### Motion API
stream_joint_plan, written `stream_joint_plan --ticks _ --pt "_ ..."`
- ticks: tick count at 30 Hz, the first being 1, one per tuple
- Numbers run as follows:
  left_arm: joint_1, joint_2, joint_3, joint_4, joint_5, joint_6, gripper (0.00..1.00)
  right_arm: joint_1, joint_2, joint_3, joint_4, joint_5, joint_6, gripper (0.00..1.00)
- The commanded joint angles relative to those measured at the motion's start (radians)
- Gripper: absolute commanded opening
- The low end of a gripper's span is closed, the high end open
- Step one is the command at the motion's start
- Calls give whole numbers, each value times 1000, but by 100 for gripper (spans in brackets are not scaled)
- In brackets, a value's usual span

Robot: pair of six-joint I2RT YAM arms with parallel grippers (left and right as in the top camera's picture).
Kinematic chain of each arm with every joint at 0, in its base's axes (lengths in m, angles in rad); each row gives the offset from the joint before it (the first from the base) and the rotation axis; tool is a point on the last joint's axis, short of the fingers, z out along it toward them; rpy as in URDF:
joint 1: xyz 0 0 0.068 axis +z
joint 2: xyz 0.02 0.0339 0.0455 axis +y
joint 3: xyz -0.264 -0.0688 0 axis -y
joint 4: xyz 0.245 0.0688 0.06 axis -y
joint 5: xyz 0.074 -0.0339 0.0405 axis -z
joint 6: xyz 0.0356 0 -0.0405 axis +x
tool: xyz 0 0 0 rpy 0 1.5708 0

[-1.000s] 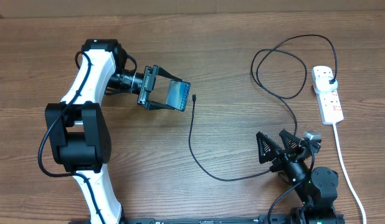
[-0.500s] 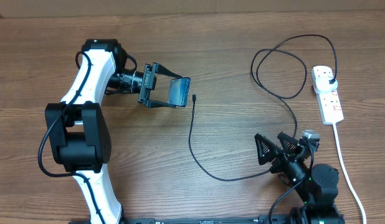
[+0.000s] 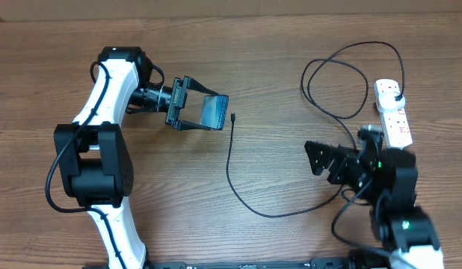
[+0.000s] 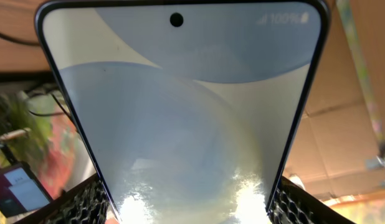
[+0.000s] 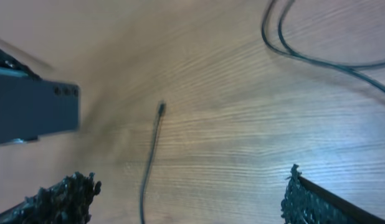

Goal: Plug charger to phone and switch on socket
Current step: 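Raise the right arm from rest toward the table center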

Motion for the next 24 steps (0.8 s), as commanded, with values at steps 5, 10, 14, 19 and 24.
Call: stream_joint_plan --ticks 5,10,14,19,24 --pt "10 -5 28 48 -326 -127 59 1 259 327 -264 -10 -131 100" --pt "10 -5 28 76 -537 -203 56 1 367 391 -307 -9 -131 100" --pt "10 -5 28 93 -780 -291 54 1 433 391 -291 -35 -120 100" --pt "10 -5 28 111 -980 -369 54 2 485 391 -254 -111 -120 100" --pt "10 -5 28 132 -1083 -403 54 3 535 391 -241 -111 -96 98"
